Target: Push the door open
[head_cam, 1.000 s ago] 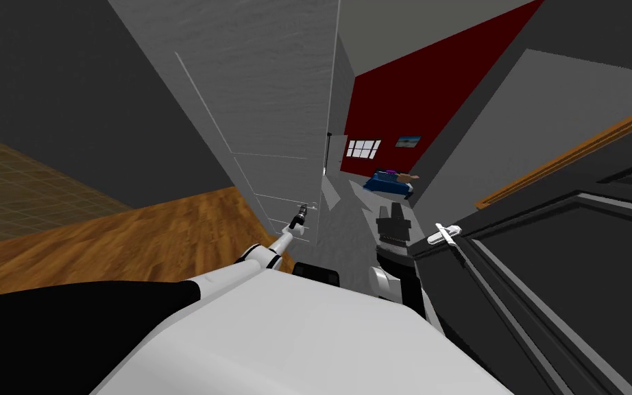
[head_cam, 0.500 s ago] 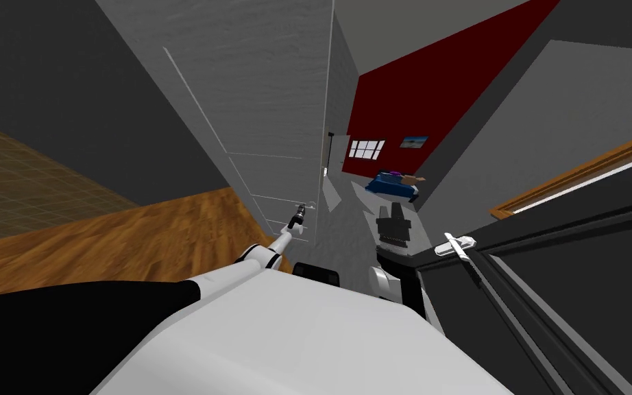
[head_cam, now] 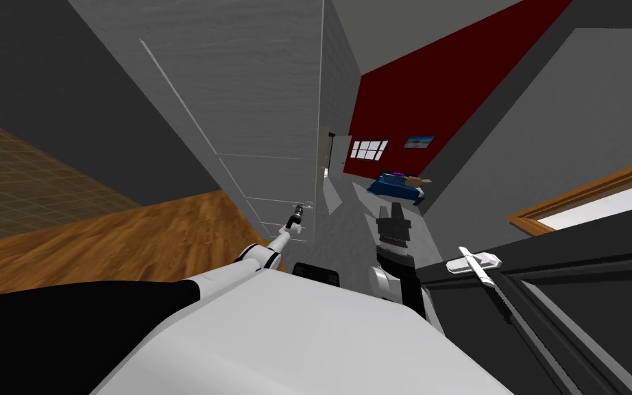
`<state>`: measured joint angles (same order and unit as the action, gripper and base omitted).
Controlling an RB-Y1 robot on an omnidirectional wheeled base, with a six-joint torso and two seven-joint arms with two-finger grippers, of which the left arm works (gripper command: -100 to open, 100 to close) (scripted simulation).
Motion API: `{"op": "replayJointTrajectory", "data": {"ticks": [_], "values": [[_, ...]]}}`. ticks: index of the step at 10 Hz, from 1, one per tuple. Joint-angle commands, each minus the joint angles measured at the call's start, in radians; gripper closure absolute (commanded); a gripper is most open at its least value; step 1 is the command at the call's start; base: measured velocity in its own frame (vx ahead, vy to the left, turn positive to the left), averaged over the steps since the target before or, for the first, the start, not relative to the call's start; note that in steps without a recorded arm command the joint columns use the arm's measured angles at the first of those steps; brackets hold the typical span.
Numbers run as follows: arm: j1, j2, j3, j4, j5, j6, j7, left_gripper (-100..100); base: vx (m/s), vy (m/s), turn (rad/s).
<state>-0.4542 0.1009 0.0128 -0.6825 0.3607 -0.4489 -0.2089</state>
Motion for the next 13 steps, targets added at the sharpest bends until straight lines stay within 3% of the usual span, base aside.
{"op": "replayJointTrajectory", "data": {"ticks": [1, 13], "values": [[0.001, 0.01, 0.018, -0.009, 0.005, -0.004, -0.008, 100, 0.181, -0.072, 0.04], [0.008, 0.064, 0.137, 0.014, 0.048, -0.018, -0.044, 100, 0.175, -0.098, 0.066]]}}
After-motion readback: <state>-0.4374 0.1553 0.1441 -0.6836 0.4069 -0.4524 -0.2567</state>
